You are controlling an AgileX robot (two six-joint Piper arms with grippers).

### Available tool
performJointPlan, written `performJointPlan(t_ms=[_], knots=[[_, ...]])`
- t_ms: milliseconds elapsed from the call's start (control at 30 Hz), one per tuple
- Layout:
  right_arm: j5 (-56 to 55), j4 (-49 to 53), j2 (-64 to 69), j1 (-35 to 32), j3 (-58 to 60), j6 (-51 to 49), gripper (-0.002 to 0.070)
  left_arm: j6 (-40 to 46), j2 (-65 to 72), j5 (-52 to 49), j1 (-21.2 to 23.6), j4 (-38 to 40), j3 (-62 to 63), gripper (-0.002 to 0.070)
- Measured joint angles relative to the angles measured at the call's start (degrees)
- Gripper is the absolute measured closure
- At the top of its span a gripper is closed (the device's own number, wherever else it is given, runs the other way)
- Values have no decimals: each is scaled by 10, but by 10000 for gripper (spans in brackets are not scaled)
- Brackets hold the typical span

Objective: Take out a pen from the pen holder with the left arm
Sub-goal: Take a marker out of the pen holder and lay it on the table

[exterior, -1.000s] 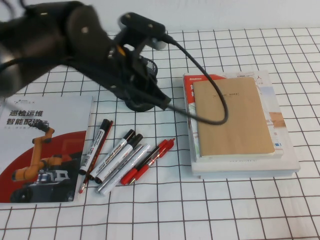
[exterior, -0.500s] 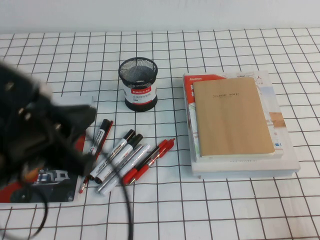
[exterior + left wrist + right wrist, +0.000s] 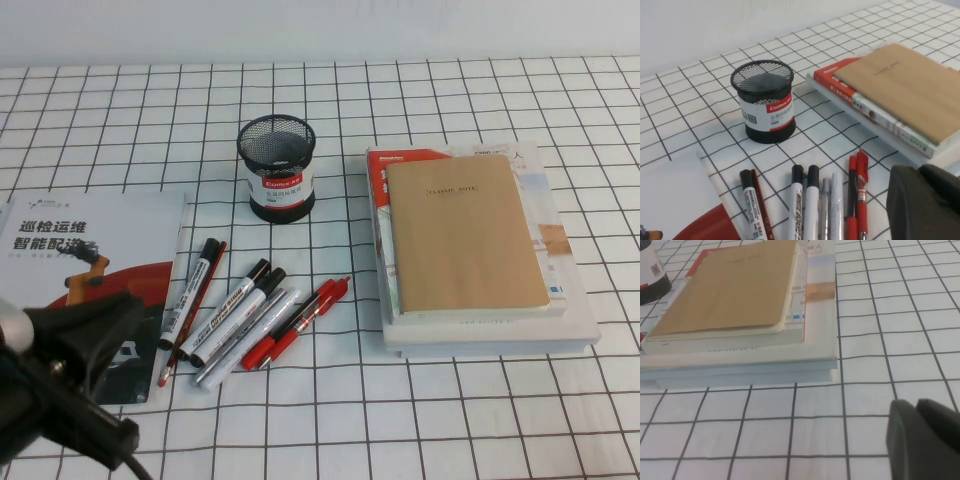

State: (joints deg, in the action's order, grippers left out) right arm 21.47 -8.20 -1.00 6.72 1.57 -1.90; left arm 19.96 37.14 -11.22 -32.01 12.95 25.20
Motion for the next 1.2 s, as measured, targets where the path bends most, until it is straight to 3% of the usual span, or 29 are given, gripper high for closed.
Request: performJointPlan(t_ms=[100,333,433,867,1200], knots=[[0,0,0,0,0,0,690,0,-1,58,0,-1,-45,675],[0,0,0,0,0,0,690,0,-44,298,0,3,-193,675],[0,0,0,0,0,0,690,1,-87,333,9,13,-230,675],[0,0,0,0,0,0,690,26,-264,222,175,20,-265,675],[0,0,0,0,0,0,690,-44,-357,61,241,-36,-266,675]])
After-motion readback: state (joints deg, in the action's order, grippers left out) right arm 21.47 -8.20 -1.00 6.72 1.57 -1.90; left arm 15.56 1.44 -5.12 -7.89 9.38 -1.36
